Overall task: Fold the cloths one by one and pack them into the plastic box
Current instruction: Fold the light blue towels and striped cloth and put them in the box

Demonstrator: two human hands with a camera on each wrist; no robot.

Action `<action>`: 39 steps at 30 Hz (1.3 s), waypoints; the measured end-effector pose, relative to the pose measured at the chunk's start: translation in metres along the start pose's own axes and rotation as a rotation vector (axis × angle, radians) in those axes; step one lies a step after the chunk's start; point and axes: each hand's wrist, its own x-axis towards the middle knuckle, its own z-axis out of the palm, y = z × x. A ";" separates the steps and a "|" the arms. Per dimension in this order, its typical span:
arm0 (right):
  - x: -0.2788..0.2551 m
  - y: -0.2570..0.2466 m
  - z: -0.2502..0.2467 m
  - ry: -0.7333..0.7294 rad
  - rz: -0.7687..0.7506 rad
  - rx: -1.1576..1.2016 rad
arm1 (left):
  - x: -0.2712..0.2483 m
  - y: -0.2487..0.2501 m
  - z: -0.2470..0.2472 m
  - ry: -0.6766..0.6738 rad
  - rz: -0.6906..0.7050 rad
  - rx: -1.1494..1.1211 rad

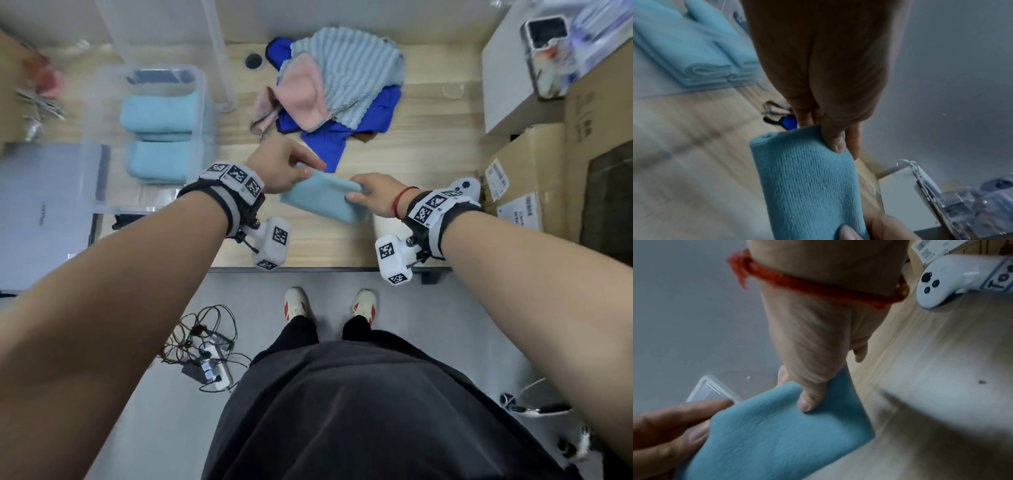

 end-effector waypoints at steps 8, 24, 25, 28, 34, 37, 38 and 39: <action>0.002 -0.032 -0.051 0.173 -0.046 -0.009 | -0.030 0.001 -0.057 0.180 -0.110 0.225; 0.129 -0.220 -0.049 0.240 -0.134 -0.029 | -0.070 -0.141 -0.211 0.295 -0.300 0.377; 0.140 -0.231 -0.045 0.251 -0.125 -0.049 | -0.069 -0.154 -0.220 0.291 -0.306 0.392; 0.175 -0.262 -0.031 0.289 -0.112 -0.119 | -0.066 -0.197 -0.245 0.276 -0.309 0.401; 0.222 -0.288 0.008 0.174 -0.029 -0.386 | -0.056 -0.260 -0.260 0.135 -0.270 0.422; 0.231 -0.291 0.023 0.153 -0.014 -0.639 | -0.042 -0.280 -0.251 0.029 -0.209 0.434; 0.231 -0.289 0.025 0.154 -0.016 -0.696 | -0.038 -0.283 -0.246 -0.006 -0.192 0.457; 0.235 -0.289 0.027 0.152 -0.012 -0.742 | -0.034 -0.288 -0.244 -0.035 -0.177 0.475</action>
